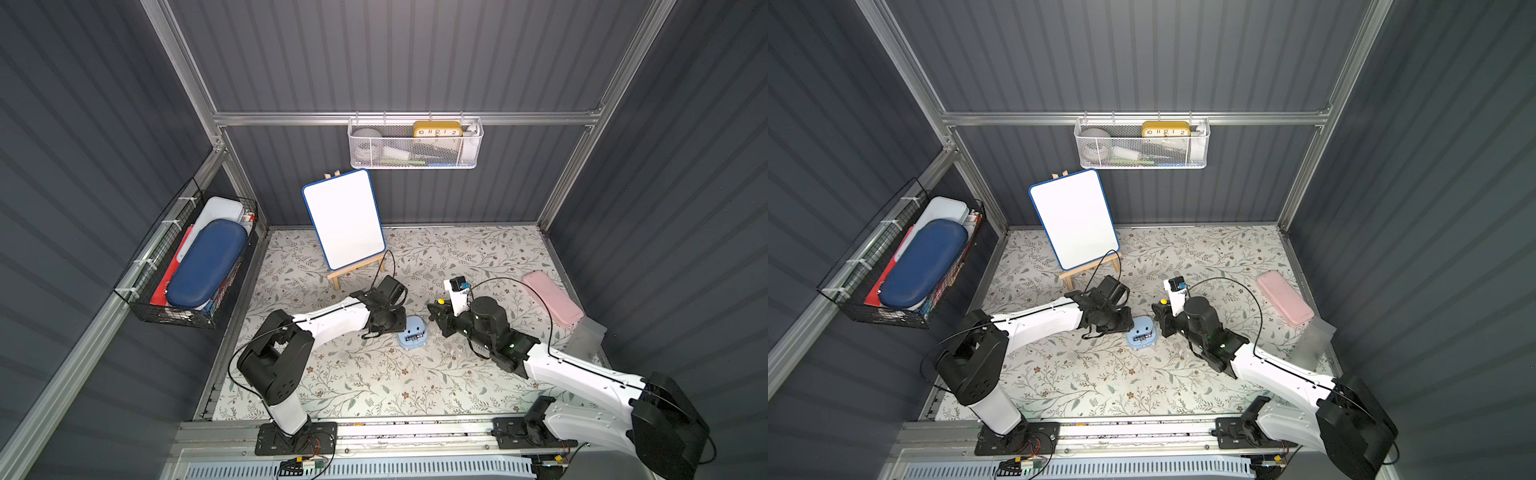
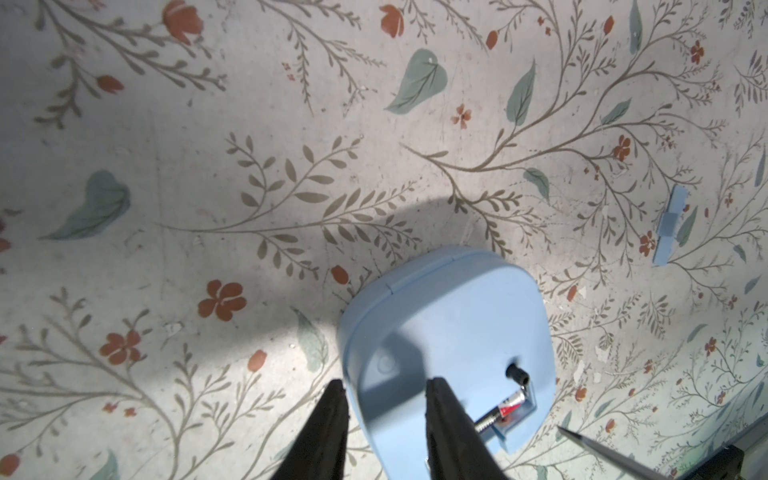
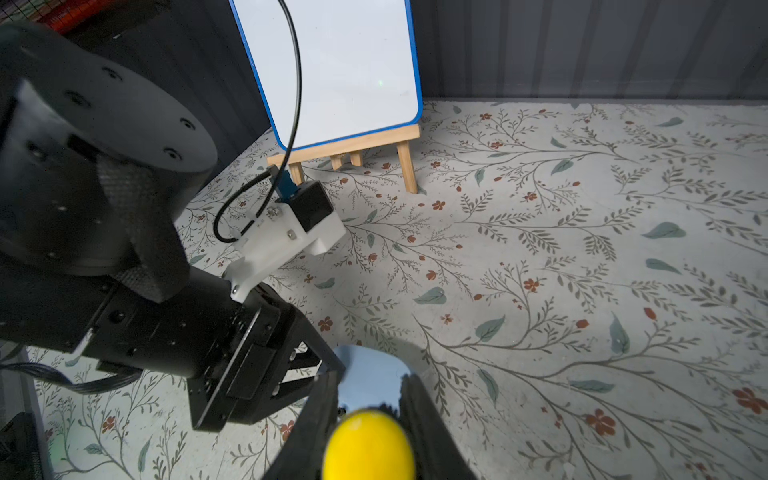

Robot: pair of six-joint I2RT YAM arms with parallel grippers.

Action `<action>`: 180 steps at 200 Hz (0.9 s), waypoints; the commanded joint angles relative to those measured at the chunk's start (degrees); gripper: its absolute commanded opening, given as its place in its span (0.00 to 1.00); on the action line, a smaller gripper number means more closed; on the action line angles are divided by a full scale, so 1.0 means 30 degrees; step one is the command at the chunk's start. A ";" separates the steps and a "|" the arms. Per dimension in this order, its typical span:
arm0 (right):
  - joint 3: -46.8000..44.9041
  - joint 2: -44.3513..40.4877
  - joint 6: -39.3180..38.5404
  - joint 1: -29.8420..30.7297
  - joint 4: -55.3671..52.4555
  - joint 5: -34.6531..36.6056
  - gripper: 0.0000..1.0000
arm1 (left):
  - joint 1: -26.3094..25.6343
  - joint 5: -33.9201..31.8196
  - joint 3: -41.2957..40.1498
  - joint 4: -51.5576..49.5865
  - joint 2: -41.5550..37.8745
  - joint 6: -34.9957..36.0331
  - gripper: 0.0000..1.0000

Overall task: Remove the battery from the alarm
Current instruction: Release the battery from the alarm.

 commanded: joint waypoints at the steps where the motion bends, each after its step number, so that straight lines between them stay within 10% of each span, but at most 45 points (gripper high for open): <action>1: 0.0030 -0.0004 -0.0253 0.0104 0.0634 -0.0173 0.00 | 0.0061 0.0243 0.0032 -0.0012 0.0250 -0.0246 0.35; 180: -0.0075 0.0625 0.0128 0.0152 -0.0199 0.0119 0.00 | 0.0071 0.0338 -0.0157 0.0052 0.0862 -0.0165 0.32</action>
